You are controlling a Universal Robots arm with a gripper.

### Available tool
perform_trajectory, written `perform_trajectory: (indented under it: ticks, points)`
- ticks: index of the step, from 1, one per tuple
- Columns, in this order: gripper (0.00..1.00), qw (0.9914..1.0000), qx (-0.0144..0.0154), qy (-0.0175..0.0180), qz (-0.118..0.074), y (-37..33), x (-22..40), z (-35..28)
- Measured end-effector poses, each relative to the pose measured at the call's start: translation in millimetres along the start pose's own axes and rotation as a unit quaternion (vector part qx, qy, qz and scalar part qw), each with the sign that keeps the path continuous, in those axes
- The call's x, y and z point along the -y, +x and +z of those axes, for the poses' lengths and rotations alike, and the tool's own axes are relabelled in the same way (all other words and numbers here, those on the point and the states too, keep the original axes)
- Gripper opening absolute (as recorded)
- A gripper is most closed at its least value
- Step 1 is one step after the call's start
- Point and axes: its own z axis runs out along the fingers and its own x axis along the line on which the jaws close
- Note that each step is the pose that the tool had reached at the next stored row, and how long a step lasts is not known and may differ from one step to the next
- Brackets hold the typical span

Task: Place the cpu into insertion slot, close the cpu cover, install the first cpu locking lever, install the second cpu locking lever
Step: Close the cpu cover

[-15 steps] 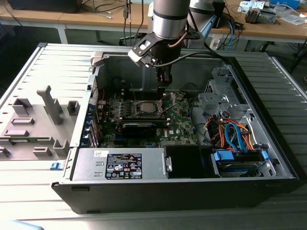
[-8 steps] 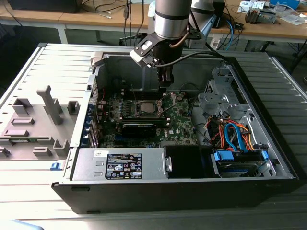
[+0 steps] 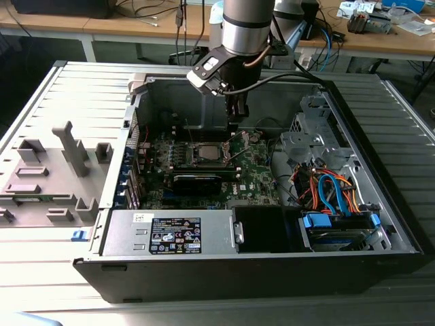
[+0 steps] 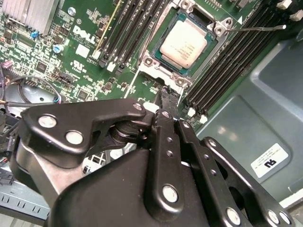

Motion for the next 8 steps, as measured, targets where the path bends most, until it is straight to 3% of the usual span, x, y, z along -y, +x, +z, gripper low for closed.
perform_trajectory:
  ticks: [8]
  points:
    - [0.11,1.00000,-0.0001,0.0000,0.000,-0.1,-4.5,0.1]
